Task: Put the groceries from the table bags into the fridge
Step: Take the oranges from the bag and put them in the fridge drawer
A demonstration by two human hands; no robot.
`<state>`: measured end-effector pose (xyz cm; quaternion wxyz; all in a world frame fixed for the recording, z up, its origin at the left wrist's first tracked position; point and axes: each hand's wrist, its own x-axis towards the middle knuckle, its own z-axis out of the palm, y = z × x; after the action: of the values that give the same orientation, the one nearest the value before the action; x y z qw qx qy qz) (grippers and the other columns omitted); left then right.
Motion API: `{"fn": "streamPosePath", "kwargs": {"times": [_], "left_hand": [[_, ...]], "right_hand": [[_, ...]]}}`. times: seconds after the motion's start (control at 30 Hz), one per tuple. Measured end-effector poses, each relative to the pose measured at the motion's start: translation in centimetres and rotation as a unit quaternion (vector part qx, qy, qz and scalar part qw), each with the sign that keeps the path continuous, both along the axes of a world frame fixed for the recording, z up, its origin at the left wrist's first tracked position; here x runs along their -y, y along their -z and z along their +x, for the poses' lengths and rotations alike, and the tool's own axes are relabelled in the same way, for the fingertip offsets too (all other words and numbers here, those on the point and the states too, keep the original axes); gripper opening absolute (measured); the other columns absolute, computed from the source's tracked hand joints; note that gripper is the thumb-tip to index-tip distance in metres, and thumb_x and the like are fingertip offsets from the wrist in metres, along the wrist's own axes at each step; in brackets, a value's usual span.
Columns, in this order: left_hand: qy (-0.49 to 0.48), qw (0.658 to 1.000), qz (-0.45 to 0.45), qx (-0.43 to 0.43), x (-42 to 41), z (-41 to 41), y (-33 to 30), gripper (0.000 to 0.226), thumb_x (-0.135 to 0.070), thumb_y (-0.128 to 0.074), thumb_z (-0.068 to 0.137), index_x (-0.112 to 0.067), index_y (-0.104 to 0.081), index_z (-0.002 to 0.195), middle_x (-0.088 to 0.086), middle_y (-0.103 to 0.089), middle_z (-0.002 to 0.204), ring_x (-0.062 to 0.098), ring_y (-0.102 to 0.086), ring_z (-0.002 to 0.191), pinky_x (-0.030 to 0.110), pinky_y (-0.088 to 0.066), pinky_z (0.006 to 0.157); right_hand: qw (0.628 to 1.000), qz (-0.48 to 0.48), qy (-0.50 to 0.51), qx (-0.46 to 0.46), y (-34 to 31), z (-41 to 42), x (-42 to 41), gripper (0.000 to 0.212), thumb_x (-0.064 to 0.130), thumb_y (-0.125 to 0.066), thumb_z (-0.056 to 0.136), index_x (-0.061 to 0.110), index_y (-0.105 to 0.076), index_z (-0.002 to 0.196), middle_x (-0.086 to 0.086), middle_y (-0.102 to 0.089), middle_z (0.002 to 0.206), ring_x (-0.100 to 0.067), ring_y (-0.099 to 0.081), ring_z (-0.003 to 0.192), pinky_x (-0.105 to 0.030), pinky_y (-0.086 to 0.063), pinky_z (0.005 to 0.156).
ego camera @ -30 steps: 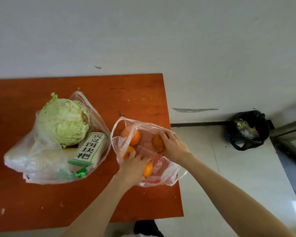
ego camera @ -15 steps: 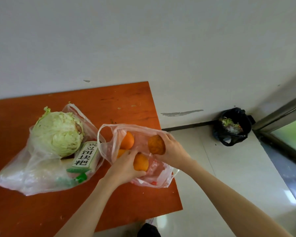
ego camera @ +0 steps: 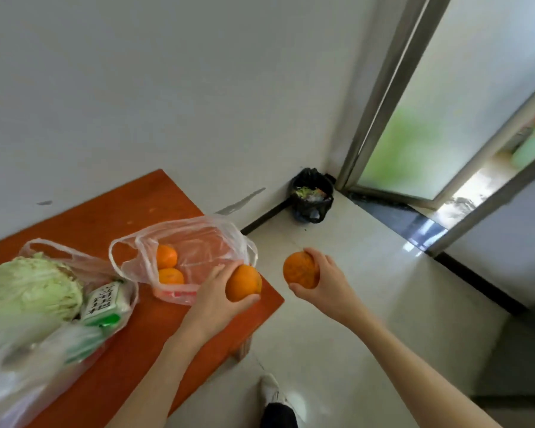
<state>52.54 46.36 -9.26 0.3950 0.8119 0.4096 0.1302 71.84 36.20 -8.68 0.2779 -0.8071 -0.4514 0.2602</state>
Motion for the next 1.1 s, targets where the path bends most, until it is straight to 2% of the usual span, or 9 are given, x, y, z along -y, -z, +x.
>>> {"fn": "streamPosePath", "kwargs": {"times": [0.1,0.23,0.33,0.47,0.63,0.87,0.97,1.1], "left_hand": [[0.056,0.998,-0.006,-0.024,3.7,1.3,0.0,0.073,-0.043,-0.071,0.076,-0.03,-0.035,0.138,-0.004,-0.038,0.138,0.014,-0.04,0.123,0.03,-0.037,0.102],[0.139,0.99,0.016,-0.022,8.5,4.6,-1.0,0.072,-0.042,-0.073,0.074,-0.026,-0.04,0.135,0.001,-0.045,0.132,0.013,-0.044,0.115,0.023,-0.036,0.096],[0.203,0.979,0.016,-0.017,13.4,7.5,-2.1,0.074,-0.042,-0.071,0.076,-0.029,-0.035,0.138,0.0,-0.041,0.132,0.015,-0.045,0.113,0.028,-0.041,0.097],[0.273,0.961,0.034,-0.011,21.7,11.8,-2.9,0.075,-0.041,-0.073,0.075,-0.026,-0.035,0.138,0.002,-0.042,0.135,0.016,-0.045,0.115,0.026,-0.038,0.095],[0.334,0.942,0.011,0.019,34.5,16.6,-3.8,0.073,-0.036,-0.076,0.073,-0.024,-0.037,0.133,0.0,-0.043,0.132,0.009,-0.041,0.103,0.021,-0.039,0.086],[0.444,0.895,-0.01,0.026,50.5,22.0,-3.9,0.068,-0.038,-0.076,0.072,-0.03,-0.036,0.126,-0.003,-0.045,0.126,0.012,-0.045,0.1,0.023,-0.043,0.08],[0.496,0.868,0.001,0.033,55.8,24.3,-4.6,0.066,-0.037,-0.075,0.074,-0.029,-0.036,0.127,-0.003,-0.045,0.125,0.011,-0.045,0.1,0.022,-0.043,0.08],[0.536,0.842,0.021,0.057,61.2,28.8,-6.2,0.065,-0.039,-0.073,0.075,-0.028,-0.037,0.128,-0.002,-0.046,0.125,0.011,-0.045,0.102,0.026,-0.044,0.085]], "right_hand": [[0.998,0.0,0.06,0.0,-0.3,0.3,6.1,0.077,0.037,-0.072,0.077,0.027,-0.028,0.14,-0.003,-0.04,0.132,-0.013,-0.043,0.109,-0.021,-0.039,0.088],[0.987,0.016,0.162,0.004,-1.1,1.3,14.7,0.077,0.033,-0.073,0.076,0.024,-0.031,0.14,-0.004,-0.042,0.131,-0.012,-0.044,0.104,-0.021,-0.037,0.088],[0.973,0.029,0.229,0.017,-2.0,2.2,21.4,0.077,0.03,-0.074,0.075,0.022,-0.033,0.14,-0.006,-0.043,0.132,-0.015,-0.046,0.108,-0.021,-0.037,0.089],[0.95,0.041,0.309,0.029,-3.2,3.3,31.5,0.079,0.032,-0.074,0.075,0.022,-0.031,0.14,-0.005,-0.043,0.132,-0.015,-0.046,0.11,-0.026,-0.041,0.092],[0.917,0.049,0.394,0.028,-5.1,4.3,45.7,0.079,0.036,-0.074,0.074,0.024,-0.03,0.137,-0.001,-0.043,0.132,-0.014,-0.045,0.11,-0.025,-0.041,0.089],[0.856,0.057,0.513,0.044,-7.5,5.1,63.0,0.072,0.038,-0.072,0.075,0.025,-0.034,0.134,-0.002,-0.048,0.128,-0.02,-0.049,0.113,-0.029,-0.041,0.089],[0.839,0.059,0.539,0.049,-8.4,5.8,68.1,0.072,0.04,-0.072,0.074,0.026,-0.035,0.133,-0.002,-0.051,0.126,-0.02,-0.052,0.111,-0.036,-0.046,0.094],[0.823,0.074,0.56,0.053,-9.6,8.2,73.0,0.071,0.039,-0.073,0.075,0.028,-0.036,0.135,0.0,-0.049,0.127,-0.017,-0.051,0.113,-0.036,-0.047,0.097]]}}
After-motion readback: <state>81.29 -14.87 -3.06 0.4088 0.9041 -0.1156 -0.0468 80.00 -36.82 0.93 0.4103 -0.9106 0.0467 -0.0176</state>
